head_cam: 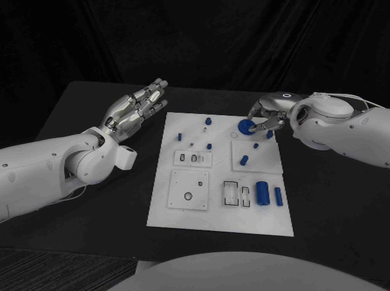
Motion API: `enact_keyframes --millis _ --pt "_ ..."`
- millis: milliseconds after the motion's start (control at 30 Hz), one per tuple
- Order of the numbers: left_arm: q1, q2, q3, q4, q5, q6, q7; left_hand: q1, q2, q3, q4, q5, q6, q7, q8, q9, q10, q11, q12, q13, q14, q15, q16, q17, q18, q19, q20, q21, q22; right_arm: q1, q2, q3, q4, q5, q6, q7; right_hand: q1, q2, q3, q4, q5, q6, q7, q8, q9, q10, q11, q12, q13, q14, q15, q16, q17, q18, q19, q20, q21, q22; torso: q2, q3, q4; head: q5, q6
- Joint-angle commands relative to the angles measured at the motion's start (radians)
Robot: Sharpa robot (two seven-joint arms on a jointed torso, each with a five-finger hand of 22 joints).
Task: Assemble the parts on the task board
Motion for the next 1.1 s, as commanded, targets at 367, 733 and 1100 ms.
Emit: enact_keyframes --millis 367,733,1100 --pt "0.001 0.005 0.001 0.001 -0.001 0.023 0.145 0.01 0.002 0.009 0.001 0.005 0.0 0.002 0.005 0.0 0.001 0.007 -0.007 -0.001 0.003 0.007 -0.004 -0.002 0.008 -0.003 0.009 -0.006 -0.001 -0.011 0.022 0.0 -0.026 -0.034 -0.014 -0.01 0.015 0.007 0.006 -0.003 0.029 -0.02 0.003 0.013 0.035 0.103 -0.004 0.002 0.263 0.106 -0.006 0.003 0.263 -0.007 0.005 -0.005 -0.009 0.166 0.002 -0.0009 0.0014 -0.002 0.0" --pt "0.001 0.004 0.001 0.0 -0.001 0.028 0.142 0.011 0.002 0.01 0.0 0.005 -0.001 0.002 0.005 0.0 0.001 0.008 -0.007 -0.001 0.003 0.006 -0.004 -0.002 0.008 -0.003 0.01 -0.006 -0.001 -0.017 0.032 0.0 -0.04 -0.034 0.001 -0.016 0.019 0.012 0.006 -0.008 0.046 -0.061 0.005 0.003 0.055 0.103 -0.001 0.002 0.263 0.106 -0.002 0.003 0.263 -0.006 0.0 -0.002 -0.017 0.163 0.002 -0.0011 0.0014 -0.002 0.0" --pt "0.001 0.007 0.001 -0.003 -0.001 0.04 0.135 0.012 0.002 0.011 0.0 0.006 -0.002 0.003 0.005 0.0 0.001 0.009 -0.007 -0.001 0.003 0.006 -0.004 -0.002 0.008 -0.002 0.011 -0.005 -0.001 -0.021 0.034 0.0 -0.045 -0.034 0.028 -0.021 0.046 0.027 0.027 -0.05 0.276 0.026 0.005 0.078 0.116 0.103 0.0 0.002 0.263 0.106 -0.005 0.003 0.263 -0.005 0.001 -0.003 -0.021 0.166 0.002 -0.0004 0.0004 -0.001 0.0"
